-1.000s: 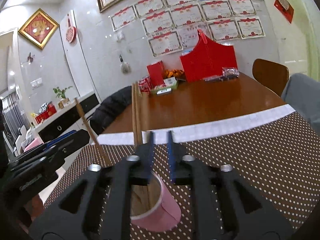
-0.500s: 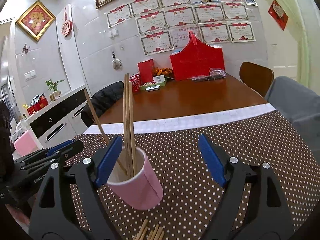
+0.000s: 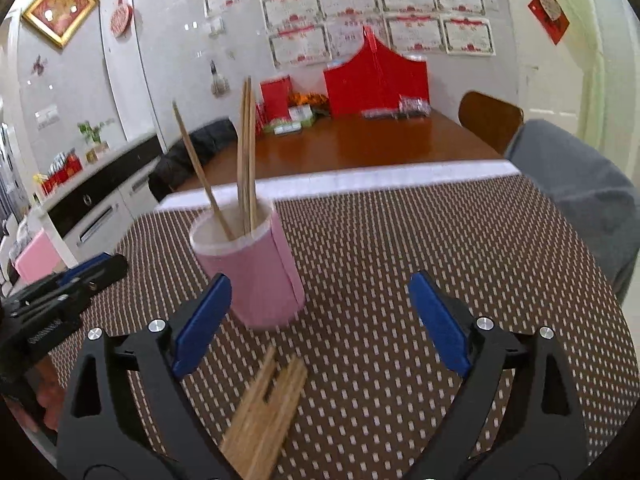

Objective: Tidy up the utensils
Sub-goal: 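Move both open tools back down to the chopstick pile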

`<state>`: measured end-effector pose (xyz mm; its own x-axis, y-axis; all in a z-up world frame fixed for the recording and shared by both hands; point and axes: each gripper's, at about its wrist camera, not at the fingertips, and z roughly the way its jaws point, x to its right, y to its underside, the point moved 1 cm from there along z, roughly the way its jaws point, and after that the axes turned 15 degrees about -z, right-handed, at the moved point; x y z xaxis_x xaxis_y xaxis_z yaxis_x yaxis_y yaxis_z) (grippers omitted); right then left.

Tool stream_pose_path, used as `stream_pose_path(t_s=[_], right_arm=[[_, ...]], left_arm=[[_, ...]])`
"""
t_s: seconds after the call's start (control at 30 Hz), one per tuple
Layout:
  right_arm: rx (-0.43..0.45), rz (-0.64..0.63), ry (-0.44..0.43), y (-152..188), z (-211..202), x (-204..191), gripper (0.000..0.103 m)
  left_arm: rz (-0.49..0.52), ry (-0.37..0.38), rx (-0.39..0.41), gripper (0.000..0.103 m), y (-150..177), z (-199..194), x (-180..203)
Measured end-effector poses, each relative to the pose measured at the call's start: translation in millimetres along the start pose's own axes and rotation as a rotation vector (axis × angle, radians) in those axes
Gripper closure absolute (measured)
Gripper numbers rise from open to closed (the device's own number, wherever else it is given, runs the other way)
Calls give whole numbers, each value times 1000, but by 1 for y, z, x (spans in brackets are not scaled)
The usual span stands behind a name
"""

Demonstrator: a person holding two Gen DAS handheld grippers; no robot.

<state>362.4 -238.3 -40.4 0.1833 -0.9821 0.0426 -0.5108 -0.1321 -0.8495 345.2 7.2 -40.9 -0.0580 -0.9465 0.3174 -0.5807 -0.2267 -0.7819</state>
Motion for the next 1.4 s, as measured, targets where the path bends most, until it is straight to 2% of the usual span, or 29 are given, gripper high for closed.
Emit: stream_pose_path(t_s=[0.23,0.43,0.8,1.03,1.4], right_arm=[[-171,44,-45,48,11,-7,13],[-296,103,18,82,16,-8,13],[-335,80,110,103,0,-19,12],[-391,17,177,108,-2,-37,12],[-376,106,129,110,-25,-52,12]], left_arm=[[-24,-6,-94,65,38,-5,-18],[-33,-5,-140,63,60,-10,-33],[-61,12,-190,60,83,-19,-51],[-63,24,-208,58,89,-18,-51],[-99,50,-223,56,91,-16,-56]])
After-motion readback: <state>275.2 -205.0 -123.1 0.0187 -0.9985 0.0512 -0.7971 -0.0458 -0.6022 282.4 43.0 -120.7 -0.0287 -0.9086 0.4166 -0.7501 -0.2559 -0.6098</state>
